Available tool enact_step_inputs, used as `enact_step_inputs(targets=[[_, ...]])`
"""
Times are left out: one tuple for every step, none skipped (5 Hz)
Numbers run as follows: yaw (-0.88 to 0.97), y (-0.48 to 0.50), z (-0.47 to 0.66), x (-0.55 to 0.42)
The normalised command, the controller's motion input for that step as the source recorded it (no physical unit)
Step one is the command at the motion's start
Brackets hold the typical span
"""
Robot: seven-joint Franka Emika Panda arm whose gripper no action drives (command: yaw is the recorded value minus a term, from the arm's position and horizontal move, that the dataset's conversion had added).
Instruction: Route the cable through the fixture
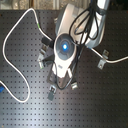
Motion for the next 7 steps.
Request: enact_step_inputs(targets=[[0.35, -0.119, 0.0, -0.038], [0.47, -0.271, -0.14, -0.141], [0.52, -0.154, -0.13, 0.072], [0.54, -0.192, -0.23, -0.057], [0.57, -0.194, -0.21, -0.037], [0.36, -0.31, -0.09, 0.064], [0.32, -0.344, -0.11, 0.02]])
